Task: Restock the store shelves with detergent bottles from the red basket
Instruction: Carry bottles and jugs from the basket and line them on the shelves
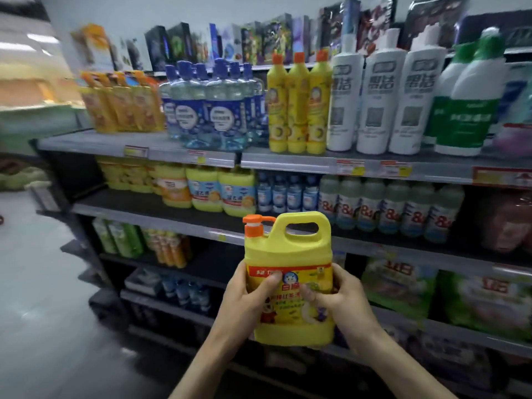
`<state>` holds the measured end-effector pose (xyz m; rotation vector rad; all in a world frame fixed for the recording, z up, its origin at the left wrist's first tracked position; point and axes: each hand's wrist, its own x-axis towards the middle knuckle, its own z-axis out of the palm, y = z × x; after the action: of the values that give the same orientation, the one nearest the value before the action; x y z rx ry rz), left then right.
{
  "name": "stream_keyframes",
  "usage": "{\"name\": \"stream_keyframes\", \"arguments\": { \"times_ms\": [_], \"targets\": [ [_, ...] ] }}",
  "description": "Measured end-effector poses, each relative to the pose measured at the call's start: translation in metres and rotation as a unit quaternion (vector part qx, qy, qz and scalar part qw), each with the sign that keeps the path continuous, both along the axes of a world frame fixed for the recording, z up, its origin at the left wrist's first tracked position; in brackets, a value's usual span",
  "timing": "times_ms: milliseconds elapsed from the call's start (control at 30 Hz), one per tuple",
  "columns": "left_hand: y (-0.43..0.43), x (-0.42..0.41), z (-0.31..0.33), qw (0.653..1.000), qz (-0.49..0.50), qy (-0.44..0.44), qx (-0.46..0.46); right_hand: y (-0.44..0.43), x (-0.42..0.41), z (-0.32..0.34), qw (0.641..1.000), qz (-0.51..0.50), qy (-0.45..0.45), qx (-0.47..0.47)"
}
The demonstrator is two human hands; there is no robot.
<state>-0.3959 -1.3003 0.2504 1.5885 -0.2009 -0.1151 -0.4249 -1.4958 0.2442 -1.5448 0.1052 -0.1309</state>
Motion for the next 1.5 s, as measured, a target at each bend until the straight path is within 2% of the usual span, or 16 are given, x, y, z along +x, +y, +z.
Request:
{"name": "stream_keyframes", "arguments": {
  "times_ms": [333,533,867,1067,1267,1500],
  "targets": [
    [0.105,0.068,0.011,0.996,0.083,-0.029,-0.002,0.093,0.105,0.013,0.991,0.114,-0.045,-0.05],
    [0.142,0.118,0.012,0.991,0.122,-0.051,0.031,0.125,0.183,0.011,0.977,0.177,-0.086,-0.082],
    [0.188,0.179,0.011,0.968,0.22,-0.07,0.095,0.175,0.296,0.019,0.934,0.276,-0.166,-0.153],
    [0.245,0.208,0.005,0.948,0.285,-0.072,0.122,0.242,0.338,0.015,0.924,0.306,-0.183,-0.136],
    [0.337,0.242,-0.004,0.942,0.3,-0.078,0.127,0.336,0.373,0.014,0.921,0.317,-0.188,-0.126],
    [0.449,0.28,-0.011,0.949,0.258,-0.075,0.163,0.433,0.405,0.013,0.921,0.301,-0.193,-0.152]
  ]
}}
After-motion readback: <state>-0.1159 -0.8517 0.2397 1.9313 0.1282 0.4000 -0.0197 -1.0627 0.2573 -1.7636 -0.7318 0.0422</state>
